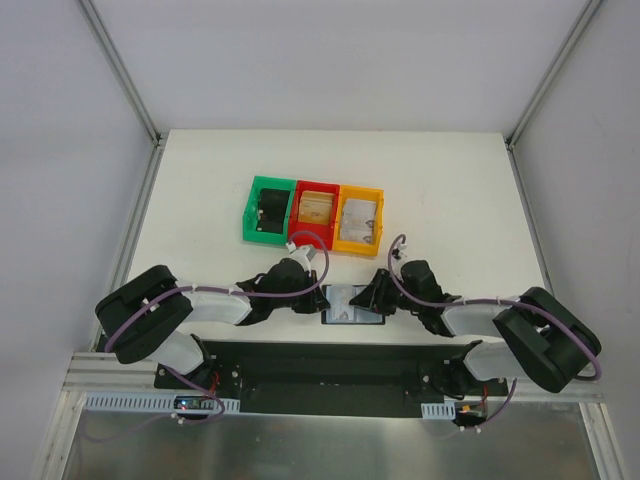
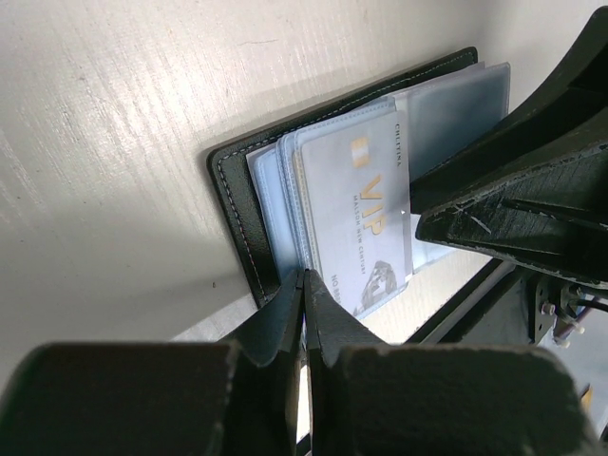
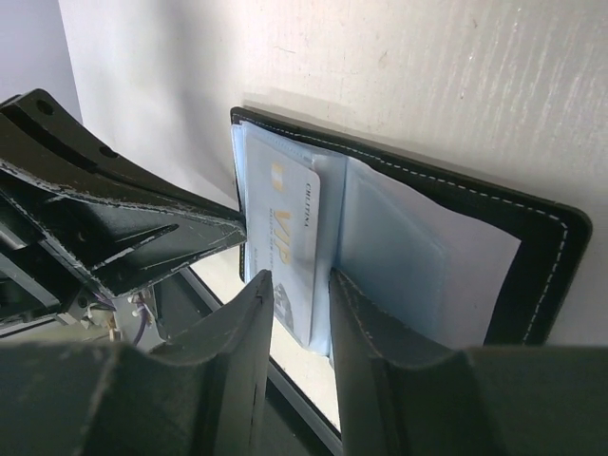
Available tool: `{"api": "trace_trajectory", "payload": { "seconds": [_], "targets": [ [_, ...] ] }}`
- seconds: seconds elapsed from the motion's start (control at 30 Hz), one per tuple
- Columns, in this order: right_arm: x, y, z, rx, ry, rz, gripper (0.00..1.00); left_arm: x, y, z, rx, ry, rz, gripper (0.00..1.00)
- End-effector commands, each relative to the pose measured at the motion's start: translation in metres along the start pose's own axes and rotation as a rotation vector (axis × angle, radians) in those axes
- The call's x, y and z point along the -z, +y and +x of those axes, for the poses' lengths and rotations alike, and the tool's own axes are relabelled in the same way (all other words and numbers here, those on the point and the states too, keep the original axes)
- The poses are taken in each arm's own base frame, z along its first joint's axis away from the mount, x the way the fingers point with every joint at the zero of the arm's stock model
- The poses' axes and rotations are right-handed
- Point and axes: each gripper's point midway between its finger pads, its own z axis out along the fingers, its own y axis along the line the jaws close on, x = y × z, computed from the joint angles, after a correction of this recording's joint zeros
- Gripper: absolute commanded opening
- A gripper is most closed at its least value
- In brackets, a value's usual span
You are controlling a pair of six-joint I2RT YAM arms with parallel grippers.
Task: Take the credit cards out of the card holder
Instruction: Remove the credit card from the card holder.
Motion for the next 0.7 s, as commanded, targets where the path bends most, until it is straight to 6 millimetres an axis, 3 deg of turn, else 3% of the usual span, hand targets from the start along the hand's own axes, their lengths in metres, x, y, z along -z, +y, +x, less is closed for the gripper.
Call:
{"api": "trace_trajectory", "payload": {
  "seconds": [0.0, 0.27, 0.67],
  "targets": [
    [0.0029, 0.0146, -0.0081, -0.02, -0.041, -0.084, 0.33, -0.0002, 0.0186, -0.002, 0.017, -0.022, -0.081, 0.0],
    [0.009, 0.0106, -0.0125, -0.027, -0.079, -0.084, 0.34, 0.0018, 0.02, -0.0036, 0.028, -0.036, -0.088, 0.0],
    [0.0023, 0.0154, -0.0091, -0.064, -0.055, -0.137, 0.31, 0.0014, 0.0209, -0.0014, 0.03, -0.028, -0.089, 0.0]
  ]
}}
